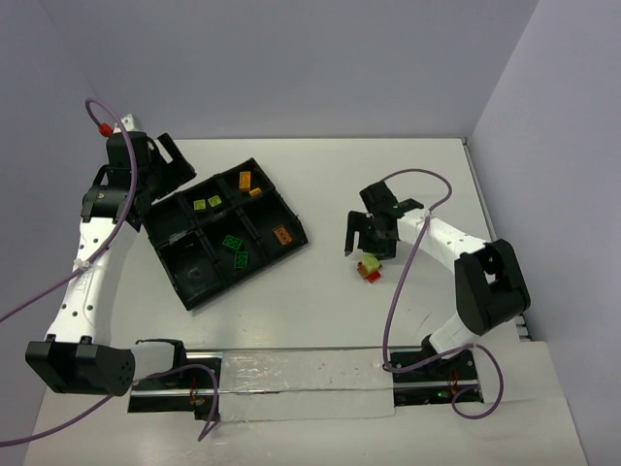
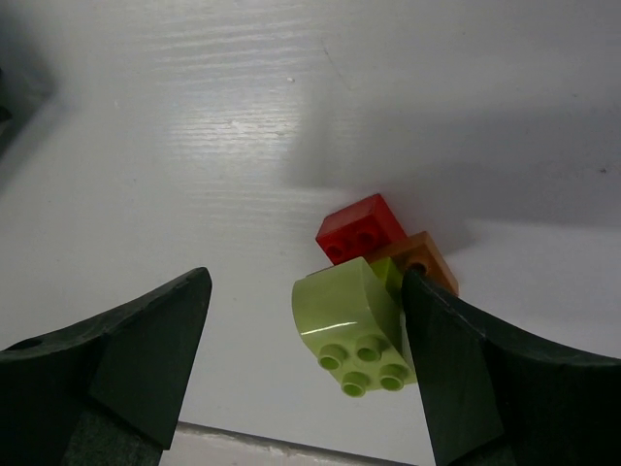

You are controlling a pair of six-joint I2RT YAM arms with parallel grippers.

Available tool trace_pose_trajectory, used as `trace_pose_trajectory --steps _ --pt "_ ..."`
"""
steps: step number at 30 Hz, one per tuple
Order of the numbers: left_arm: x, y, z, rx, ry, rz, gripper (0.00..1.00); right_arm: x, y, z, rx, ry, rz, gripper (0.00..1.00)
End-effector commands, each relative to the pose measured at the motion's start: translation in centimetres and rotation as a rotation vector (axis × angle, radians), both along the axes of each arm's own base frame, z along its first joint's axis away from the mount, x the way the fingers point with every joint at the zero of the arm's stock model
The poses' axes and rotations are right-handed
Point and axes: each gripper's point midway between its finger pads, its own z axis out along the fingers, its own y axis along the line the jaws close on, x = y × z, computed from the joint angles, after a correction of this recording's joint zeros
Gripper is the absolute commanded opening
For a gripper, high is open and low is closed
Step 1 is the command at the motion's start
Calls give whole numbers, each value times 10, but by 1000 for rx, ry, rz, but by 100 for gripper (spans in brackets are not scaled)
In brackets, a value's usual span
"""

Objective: Sort the legos into containers by color

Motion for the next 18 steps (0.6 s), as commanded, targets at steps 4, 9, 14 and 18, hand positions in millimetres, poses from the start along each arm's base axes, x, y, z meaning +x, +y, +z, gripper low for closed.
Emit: trace_pose_trajectory --steps 4,9,14,18 --pt "3 -1 10 -10 -43 -12 90 -5 -19 24 -138 -76 -41 84" --pt "3 -3 8 -17 -41 -17 90 -11 -24 30 -165 -75 -7 85" --pt "5 -6 5 -34 -35 -26 90 -14 -15 33 -136 -78 48 83" --pt "4 -6 5 -35 -34 -24 90 -16 -5 31 -118 -72 93 81"
